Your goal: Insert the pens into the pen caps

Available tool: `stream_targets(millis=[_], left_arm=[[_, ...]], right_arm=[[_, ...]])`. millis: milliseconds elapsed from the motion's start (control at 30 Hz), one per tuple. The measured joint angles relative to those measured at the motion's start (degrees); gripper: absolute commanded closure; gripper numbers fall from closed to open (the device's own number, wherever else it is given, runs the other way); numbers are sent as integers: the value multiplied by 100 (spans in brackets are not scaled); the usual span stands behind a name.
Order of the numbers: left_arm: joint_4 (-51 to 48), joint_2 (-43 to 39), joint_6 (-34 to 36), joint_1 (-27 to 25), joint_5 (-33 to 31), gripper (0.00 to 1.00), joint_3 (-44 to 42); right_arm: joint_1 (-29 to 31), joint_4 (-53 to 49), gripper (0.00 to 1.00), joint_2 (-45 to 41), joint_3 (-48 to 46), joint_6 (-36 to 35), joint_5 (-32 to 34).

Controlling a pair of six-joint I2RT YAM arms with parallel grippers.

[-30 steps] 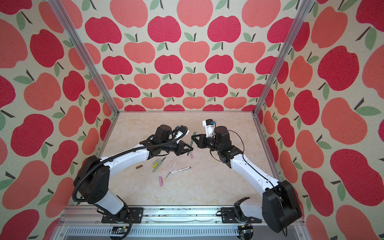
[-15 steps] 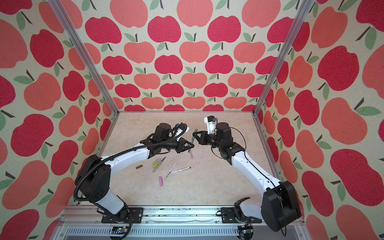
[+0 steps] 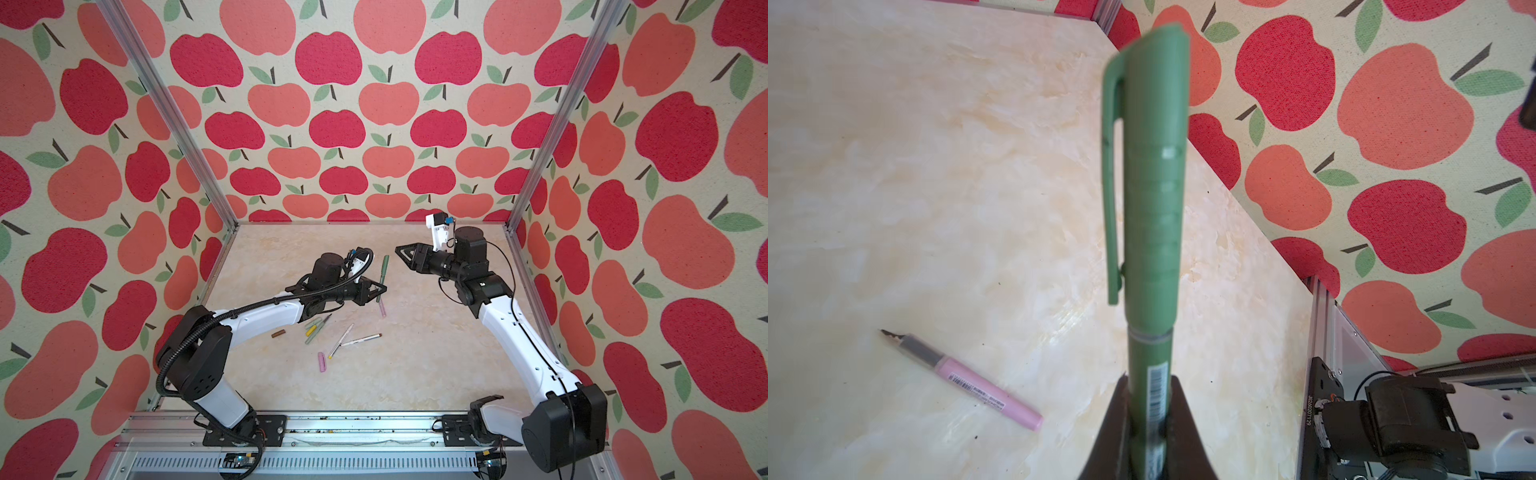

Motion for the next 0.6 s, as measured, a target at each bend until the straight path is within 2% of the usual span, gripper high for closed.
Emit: stream_targets(millis=[100,233,333,467,600], left_arm=[[-76,225,-221,-155,-227,100,103],[-485,776,-599,-422,-739,100,656],[-896,1220,-914,-686,-1141,100,1174],[-1749,1891,-1172,-1016,-1676,100,2055],[-2524,2516,-1233,-1147,-2100,100,2968]], right_arm=[[-66,-304,47,-205,0,-129,275],[-221,-1038,47,-407,55,-289,1196],[-590,-1408,47,-431,4,-260,1681],[-1025,-1639,46,-531,-286,-177,1982],[-1128,-1749,46,-656,-468,-136,2048]])
